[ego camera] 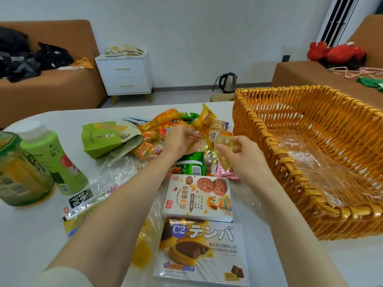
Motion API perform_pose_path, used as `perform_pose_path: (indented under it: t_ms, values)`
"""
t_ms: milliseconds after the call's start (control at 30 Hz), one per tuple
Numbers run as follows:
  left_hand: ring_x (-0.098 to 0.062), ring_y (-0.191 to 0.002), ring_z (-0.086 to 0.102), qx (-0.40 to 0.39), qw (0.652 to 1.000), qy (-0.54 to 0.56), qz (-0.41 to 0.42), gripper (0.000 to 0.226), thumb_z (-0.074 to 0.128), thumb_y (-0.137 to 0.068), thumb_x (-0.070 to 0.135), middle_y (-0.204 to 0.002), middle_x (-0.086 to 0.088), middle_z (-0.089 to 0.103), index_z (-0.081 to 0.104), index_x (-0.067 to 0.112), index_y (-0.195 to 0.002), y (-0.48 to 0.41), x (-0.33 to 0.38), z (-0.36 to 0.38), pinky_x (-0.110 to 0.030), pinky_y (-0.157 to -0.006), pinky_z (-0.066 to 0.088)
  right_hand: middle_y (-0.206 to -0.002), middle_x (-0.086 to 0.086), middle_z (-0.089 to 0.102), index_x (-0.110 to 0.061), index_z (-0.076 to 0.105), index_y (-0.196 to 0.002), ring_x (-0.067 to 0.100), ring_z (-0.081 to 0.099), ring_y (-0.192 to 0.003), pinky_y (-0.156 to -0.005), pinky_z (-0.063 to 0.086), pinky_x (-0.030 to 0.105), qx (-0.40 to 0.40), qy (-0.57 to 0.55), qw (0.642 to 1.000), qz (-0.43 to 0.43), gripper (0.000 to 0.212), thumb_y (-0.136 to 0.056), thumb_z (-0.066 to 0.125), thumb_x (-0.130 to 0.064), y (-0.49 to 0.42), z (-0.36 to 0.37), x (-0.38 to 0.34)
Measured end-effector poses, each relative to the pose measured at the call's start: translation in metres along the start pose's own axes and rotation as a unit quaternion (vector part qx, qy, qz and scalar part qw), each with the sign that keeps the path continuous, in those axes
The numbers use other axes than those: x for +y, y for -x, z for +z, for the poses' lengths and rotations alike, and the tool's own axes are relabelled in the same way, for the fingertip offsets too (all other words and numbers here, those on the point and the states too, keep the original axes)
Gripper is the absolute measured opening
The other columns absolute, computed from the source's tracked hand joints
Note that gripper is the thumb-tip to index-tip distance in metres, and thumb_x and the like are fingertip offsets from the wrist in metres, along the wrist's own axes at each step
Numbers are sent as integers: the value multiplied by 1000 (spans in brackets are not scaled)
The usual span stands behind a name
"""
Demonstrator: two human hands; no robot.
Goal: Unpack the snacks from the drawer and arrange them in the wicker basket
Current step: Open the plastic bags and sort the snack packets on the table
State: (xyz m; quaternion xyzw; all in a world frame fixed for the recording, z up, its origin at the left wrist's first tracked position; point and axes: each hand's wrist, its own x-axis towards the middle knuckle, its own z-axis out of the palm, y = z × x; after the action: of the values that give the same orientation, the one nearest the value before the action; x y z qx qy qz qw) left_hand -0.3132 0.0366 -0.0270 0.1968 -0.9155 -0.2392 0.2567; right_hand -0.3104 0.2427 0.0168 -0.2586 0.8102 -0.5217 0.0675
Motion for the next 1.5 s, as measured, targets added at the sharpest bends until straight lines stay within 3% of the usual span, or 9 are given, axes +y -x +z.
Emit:
perform_pose_path:
  t_ms: [200,367,467,633,833,1000,1133,1267,1500]
  values:
    - [2,-80,63,77,969,225,-62,19,80,-73,34,-85,16,71,77,30,-91,3,26,-38,-25,-73,54,-86,-11,57,-25,47,-104,4,58,-73,-46,43,10,-17,-37,999,18,16,-94,58,-32,1,-4,0]
    - [-4,-81,69,130,898,400,-126,24,80,-76,18,-94,9,72,76,19,-100,39,40,-104,-23,-59,58,-97,-3,64,-21,54,-109,10,63,-82,-58,53,24,-77,-74,992,60,22,-92,60,-35,14,4,-5]
    - [-12,-90,69,144,859,451,-195,20,79,-76,21,-100,7,72,76,27,-95,76,30,-145,-25,-66,59,-94,0,68,-13,57,-117,20,66,-81,-64,54,28,-128,-95,985,67,32,-93,59,-34,26,15,-15]
    - [-12,-94,68,221,834,454,-223,21,78,-77,21,-107,5,71,73,28,-96,152,2,-193,-15,-61,52,-95,3,65,-15,49,-121,12,59,-70,-49,45,15,-169,-107,980,21,30,-96,56,-30,42,44,-39]
    - [-10,-103,66,246,804,477,-257,29,77,-76,24,-110,7,72,74,23,-105,209,-14,-204,-14,-62,52,-119,3,62,-15,45,-130,15,63,-98,-77,54,31,-154,-60,982,-93,41,-95,57,-34,16,85,-66]
    - [-16,-101,67,270,787,475,-287,33,76,-78,22,-108,4,72,73,18,-110,225,-32,-209,-14,-58,51,-123,7,59,-13,42,-132,19,59,-97,-71,50,24,-176,102,963,-178,40,-96,57,-25,-7,128,-61]
    - [-10,-96,68,263,782,486,-287,33,76,-79,21,-107,6,73,73,18,-111,225,-38,-210,-12,-58,51,-121,13,58,-15,39,-133,23,59,-98,-71,54,31,-255,87,955,-126,40,-98,55,-24,-32,149,-74]
    - [-5,-89,69,259,775,504,-279,32,75,-79,21,-102,9,74,73,18,-111,217,-40,-212,-13,-58,51,-102,16,63,-15,39,-129,19,58,-78,-56,48,23,-281,17,955,-95,36,-98,55,-20,-44,170,-84]
    - [0,-95,67,261,752,546,-262,34,73,-80,21,-107,11,72,71,18,-114,209,-48,-218,-12,-62,51,-109,12,63,-17,41,-130,19,62,-86,-65,52,25,-307,-5,951,-41,38,-96,57,-24,-47,191,-84]
